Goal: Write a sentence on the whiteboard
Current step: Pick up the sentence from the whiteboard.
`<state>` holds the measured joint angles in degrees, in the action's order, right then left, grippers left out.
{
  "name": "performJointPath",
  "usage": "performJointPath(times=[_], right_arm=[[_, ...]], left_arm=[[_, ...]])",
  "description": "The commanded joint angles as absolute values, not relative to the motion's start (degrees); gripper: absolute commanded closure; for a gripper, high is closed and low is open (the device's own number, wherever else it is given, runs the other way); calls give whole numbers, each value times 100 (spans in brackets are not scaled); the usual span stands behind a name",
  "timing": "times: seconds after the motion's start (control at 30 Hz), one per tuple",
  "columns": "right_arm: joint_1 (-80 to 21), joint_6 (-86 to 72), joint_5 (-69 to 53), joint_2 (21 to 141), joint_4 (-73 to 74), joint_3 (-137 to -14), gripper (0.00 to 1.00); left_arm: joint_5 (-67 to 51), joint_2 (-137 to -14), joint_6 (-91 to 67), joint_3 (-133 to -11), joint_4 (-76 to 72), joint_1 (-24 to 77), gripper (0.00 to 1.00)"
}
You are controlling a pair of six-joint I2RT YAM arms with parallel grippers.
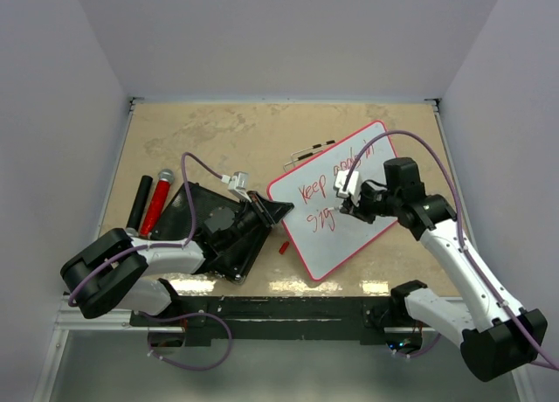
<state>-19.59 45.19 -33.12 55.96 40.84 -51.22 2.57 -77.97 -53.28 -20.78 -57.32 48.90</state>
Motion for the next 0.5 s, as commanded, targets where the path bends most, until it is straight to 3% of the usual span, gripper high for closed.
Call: performJointPath(times=[0.0,0.47], right_arm=[[-1601,4078,-3226,5529,3411,-5370,100],[-1547,3876,-3261,5783,2989,-5221,100]], left_arm=[[79,-7761,-4957,-2145,-5906,4957,100],[35,-7769,-4939,-2127,-5959,4948,100]])
